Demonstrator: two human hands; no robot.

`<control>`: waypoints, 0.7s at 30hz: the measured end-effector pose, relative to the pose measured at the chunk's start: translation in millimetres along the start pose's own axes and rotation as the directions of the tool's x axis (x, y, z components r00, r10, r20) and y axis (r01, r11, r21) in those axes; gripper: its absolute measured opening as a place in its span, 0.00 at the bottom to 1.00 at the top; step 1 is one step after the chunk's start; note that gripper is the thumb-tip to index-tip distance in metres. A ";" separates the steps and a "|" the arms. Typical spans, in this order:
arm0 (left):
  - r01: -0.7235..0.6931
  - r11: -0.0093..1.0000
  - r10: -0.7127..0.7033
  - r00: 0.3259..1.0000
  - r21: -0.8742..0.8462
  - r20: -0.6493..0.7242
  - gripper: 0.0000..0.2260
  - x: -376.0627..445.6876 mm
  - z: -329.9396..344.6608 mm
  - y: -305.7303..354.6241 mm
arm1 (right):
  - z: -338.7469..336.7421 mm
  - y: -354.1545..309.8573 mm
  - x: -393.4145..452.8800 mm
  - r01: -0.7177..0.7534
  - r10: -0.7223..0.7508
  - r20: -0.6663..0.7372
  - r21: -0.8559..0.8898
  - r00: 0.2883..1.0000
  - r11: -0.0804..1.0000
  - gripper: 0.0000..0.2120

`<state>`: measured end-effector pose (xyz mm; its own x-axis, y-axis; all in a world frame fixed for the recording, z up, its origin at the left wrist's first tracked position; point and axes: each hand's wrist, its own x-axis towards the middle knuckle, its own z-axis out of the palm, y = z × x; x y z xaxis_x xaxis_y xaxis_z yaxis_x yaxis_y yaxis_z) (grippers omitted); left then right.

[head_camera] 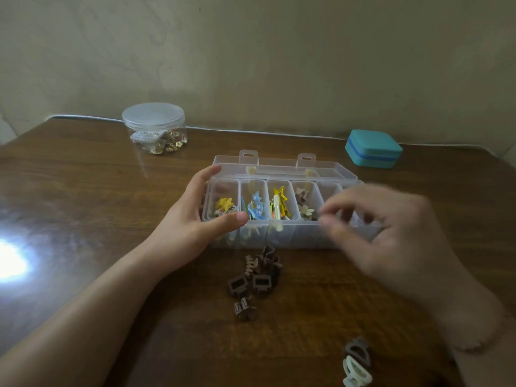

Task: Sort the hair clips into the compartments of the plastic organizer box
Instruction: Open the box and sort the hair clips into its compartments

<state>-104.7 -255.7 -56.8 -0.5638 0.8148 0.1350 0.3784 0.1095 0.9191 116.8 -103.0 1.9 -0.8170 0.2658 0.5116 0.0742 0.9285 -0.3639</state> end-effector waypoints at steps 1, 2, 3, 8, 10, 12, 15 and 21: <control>-0.003 1.000 0.003 1.000 0.000 -0.001 0.46 0.1 0.0 0.4 | 5.0 -6.4 -2.7 0.038 -0.040 0.117 0.025 0.992 0.999 0.09; -0.007 1.000 0.007 1.000 0.002 -0.003 0.46 0.2 0.2 1.2 | 11.7 -10.8 -5.7 0.068 -0.071 0.230 0.020 0.971 0.997 0.11; -0.012 1.000 0.012 1.000 0.008 -0.008 0.46 0.0 0.4 2.3 | 18.9 -14.1 -8.2 0.105 -0.094 0.324 -0.019 0.941 0.994 0.14; -0.014 1.000 0.015 1.000 0.016 -0.014 0.46 0.0 1.3 3.7 | 38.2 -20.1 -11.5 0.183 -0.107 0.520 -0.098 0.848 0.978 0.23; -0.007 1.000 0.007 1.000 0.017 -0.012 0.46 0.2 1.3 3.2 | 39.4 -19.0 -12.2 0.153 -0.079 0.497 -0.110 0.864 0.982 0.25; -0.001 1.000 0.001 1.000 0.013 -0.007 0.46 0.6 1.4 2.6 | 39.0 -16.4 -11.8 0.107 -0.051 0.454 -0.098 0.889 0.989 0.26; 0.007 1.000 -0.007 1.000 0.009 -0.004 0.46 0.8 0.6 1.4 | 36.5 -13.6 -9.9 0.013 0.025 0.446 -0.083 0.895 0.996 0.24; 0.007 1.000 -0.007 1.000 -0.011 0.006 0.46 1.0 0.4 -0.9 | 31.7 -10.9 -9.0 -0.065 0.079 0.443 -0.048 0.893 0.997 0.18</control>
<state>-105.3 -254.8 -57.6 -0.5622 0.8173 0.1266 0.3665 0.1090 0.9240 105.3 -123.8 -23.4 -0.9770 0.1964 0.0835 0.1544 0.9207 -0.3583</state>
